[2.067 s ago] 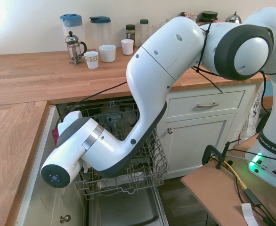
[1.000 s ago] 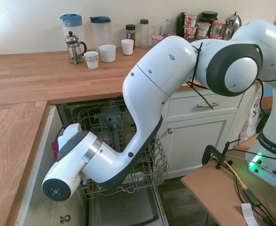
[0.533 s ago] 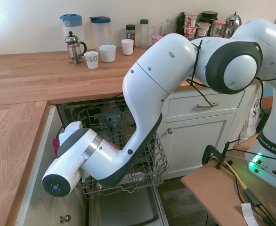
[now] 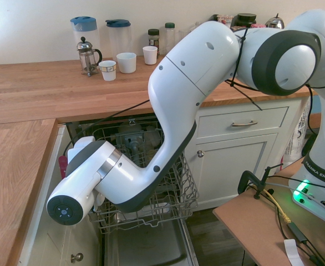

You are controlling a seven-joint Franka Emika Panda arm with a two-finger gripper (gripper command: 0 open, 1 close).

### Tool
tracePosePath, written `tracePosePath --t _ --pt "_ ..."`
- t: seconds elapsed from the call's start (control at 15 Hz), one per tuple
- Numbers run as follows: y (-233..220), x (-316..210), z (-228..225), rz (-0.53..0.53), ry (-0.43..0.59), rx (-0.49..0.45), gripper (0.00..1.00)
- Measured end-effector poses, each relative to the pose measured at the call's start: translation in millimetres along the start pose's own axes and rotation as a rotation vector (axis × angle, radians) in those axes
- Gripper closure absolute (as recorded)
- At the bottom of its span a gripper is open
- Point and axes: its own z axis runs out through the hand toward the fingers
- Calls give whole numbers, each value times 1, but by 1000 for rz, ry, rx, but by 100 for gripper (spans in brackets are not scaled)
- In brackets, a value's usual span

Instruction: Put the plate in the dishwasher

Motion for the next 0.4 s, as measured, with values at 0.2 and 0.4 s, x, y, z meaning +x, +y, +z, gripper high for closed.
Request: tracePosePath --t 0.2,0.4 --pt "13 7 -27 31 -9 49 0" --pt "38 16 -44 71 -39 68 0"
